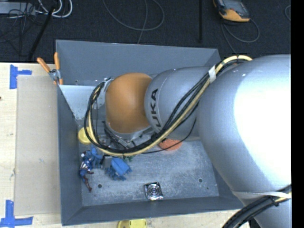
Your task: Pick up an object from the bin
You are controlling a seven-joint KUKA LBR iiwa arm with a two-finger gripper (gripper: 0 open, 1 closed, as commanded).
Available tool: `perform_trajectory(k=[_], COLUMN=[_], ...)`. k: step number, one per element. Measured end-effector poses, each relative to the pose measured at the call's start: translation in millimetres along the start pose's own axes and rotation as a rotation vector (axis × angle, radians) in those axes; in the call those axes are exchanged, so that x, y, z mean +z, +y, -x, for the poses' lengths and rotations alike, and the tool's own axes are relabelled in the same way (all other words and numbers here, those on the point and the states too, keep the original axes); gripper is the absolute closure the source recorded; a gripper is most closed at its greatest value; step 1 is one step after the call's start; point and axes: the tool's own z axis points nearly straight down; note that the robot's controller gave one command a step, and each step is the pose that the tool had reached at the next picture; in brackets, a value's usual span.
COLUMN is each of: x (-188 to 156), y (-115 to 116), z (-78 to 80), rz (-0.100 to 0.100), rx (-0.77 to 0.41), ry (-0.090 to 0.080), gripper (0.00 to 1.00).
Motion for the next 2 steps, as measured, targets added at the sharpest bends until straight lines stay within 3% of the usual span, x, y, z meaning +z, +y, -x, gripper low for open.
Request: perform_trajectory(k=[1,2], x=[-7,-91], y=[-48,18], z=[-3.6,24.4], rz=[0.002,0.000], rx=[-0.012,-0.014], ry=[-0.004,0.000], gripper=[1.00,1.00])
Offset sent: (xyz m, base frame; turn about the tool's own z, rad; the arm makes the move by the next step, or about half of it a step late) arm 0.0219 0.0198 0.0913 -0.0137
